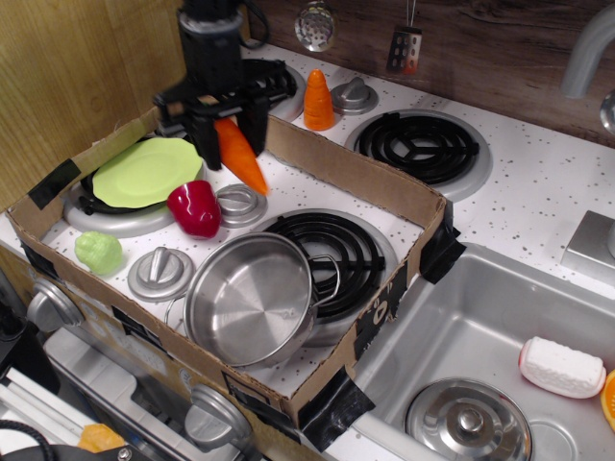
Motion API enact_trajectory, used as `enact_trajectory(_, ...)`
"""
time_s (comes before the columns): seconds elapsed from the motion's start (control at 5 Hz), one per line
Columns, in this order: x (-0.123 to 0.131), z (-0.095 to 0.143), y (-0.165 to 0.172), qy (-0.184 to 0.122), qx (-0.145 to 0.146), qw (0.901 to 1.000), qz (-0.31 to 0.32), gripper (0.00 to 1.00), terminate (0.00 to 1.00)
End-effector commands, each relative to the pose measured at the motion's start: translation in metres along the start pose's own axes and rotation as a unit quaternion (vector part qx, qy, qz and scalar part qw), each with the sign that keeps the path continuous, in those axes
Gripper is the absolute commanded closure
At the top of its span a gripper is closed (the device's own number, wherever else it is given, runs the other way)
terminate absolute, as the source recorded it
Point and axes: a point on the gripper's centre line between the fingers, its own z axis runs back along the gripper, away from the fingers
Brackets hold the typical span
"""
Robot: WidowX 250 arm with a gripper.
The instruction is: Take carrot off plate
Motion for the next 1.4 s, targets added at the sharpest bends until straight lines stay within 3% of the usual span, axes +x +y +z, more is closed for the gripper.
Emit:
enact_trajectory(0.0,0.0,0.033,-0.028,-0.037,-0.016,0.9978,0.054,1.0,0.0)
enact_trajectory(0.2,-0.009,0.019,-0.035,-0.084,-0.026,0.9948,0.051,1.0,0.0)
enact_trajectory(0.6,-0.02,-0.004,-0.046,-0.064,-0.061,0.9948,0.05,1.0,0.0)
enact_trajectory(0.8,-0.022,-0.006,-0.053,-0.056,-0.06,0.9959,0.038,1.0,0.0)
enact_trajectory(1.0,-0.015,-0.013,-0.057,-0.044,-0.078,0.9943,0.058,1.0,0.0)
enact_trajectory(1.2,-0.015,-0.015,-0.06,-0.085,-0.097,0.9872,0.093,1.0,1.0)
